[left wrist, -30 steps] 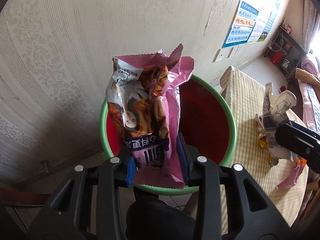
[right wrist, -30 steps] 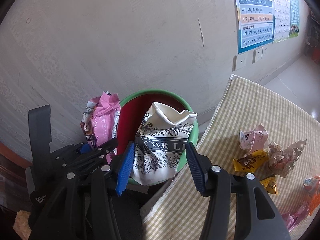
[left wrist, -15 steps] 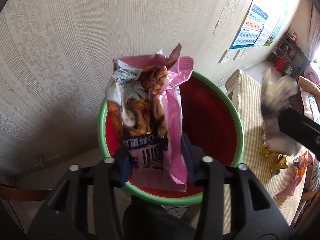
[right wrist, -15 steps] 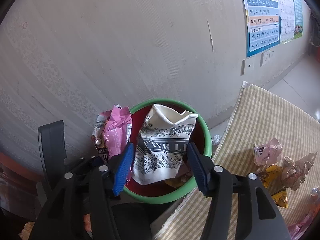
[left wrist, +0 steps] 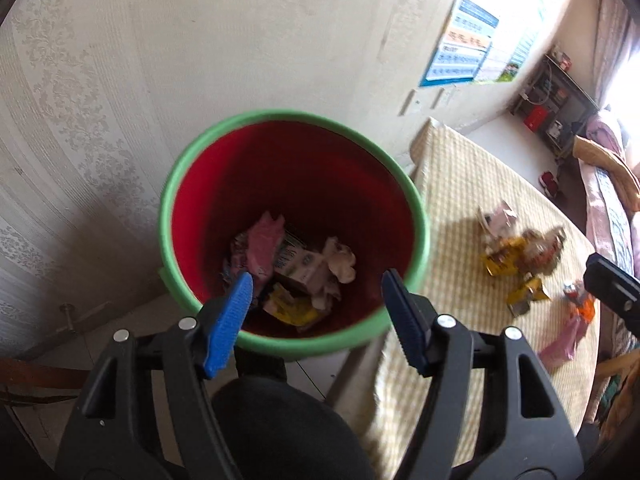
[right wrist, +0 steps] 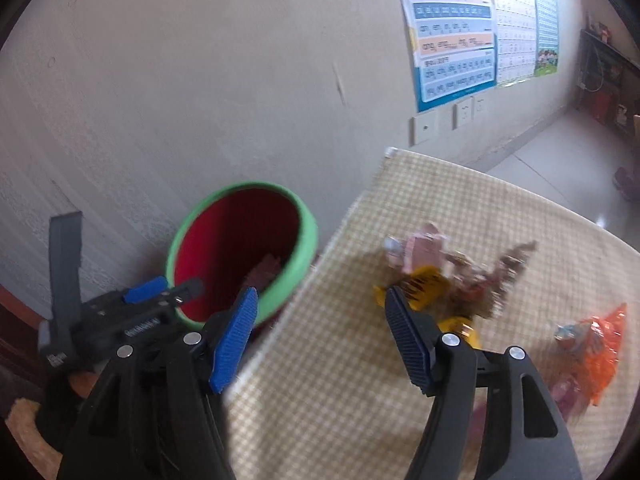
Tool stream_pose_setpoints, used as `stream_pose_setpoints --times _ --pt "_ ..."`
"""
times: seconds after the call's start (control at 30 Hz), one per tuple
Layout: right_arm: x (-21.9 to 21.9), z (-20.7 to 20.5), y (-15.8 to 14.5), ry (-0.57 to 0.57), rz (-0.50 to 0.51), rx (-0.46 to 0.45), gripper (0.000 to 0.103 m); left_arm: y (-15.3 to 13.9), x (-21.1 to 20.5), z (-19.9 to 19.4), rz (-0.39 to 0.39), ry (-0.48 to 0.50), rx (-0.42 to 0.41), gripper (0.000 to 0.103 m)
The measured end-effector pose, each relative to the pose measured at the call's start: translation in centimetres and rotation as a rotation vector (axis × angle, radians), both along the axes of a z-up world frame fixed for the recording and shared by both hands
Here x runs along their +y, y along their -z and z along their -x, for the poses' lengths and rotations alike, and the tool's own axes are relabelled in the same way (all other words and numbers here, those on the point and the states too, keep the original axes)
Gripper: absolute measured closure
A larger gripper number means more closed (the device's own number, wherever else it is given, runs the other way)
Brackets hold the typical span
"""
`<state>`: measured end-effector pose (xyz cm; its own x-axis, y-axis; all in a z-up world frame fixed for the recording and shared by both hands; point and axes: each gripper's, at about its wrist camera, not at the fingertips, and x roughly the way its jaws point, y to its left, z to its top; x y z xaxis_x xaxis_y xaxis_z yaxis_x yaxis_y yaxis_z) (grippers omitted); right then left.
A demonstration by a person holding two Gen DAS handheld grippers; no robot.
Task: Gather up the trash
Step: 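Grasp the pink plastic bag with the right tool while the left tool grasps the yellow wrapper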
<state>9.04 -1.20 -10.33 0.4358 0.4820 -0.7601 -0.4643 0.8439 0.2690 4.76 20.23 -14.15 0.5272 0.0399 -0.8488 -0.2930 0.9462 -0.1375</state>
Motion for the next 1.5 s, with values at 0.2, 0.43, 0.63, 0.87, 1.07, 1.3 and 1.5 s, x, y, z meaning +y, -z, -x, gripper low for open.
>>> stream_pose_setpoints --times 0.2,0.43,0.63,0.87,1.07,1.3,1.5 --pt "-8.2 2.2 4.1 -0.015 0.308 -0.001 0.030 1.3 -4.0 1.1 0.012 0.065 0.035 0.039" --pt "-12.1 1.2 8.3 -0.083 0.440 0.030 0.029 1.9 -8.5 1.7 -0.018 0.157 0.067 0.039" --pt "-11.2 1.6 12.1 -0.179 0.470 0.085 0.041 1.8 -11.1 2.1 -0.053 0.235 0.075 0.039" --pt "-14.5 3.9 9.9 -0.023 0.165 0.168 0.067 1.3 -15.0 -0.1 -0.039 0.353 0.049 0.047" --pt "-18.7 7.5 8.4 0.189 -0.017 0.243 0.067 1.5 -20.1 -4.8 0.013 0.476 0.027 0.053" --pt "-20.0 8.9 8.2 0.278 -0.079 0.290 0.066 4.7 -24.4 -9.5 -0.011 0.545 0.108 0.055" --pt "-19.5 9.6 8.4 0.268 -0.096 0.300 0.063 7.3 -24.0 -10.6 0.032 0.524 0.212 0.088"
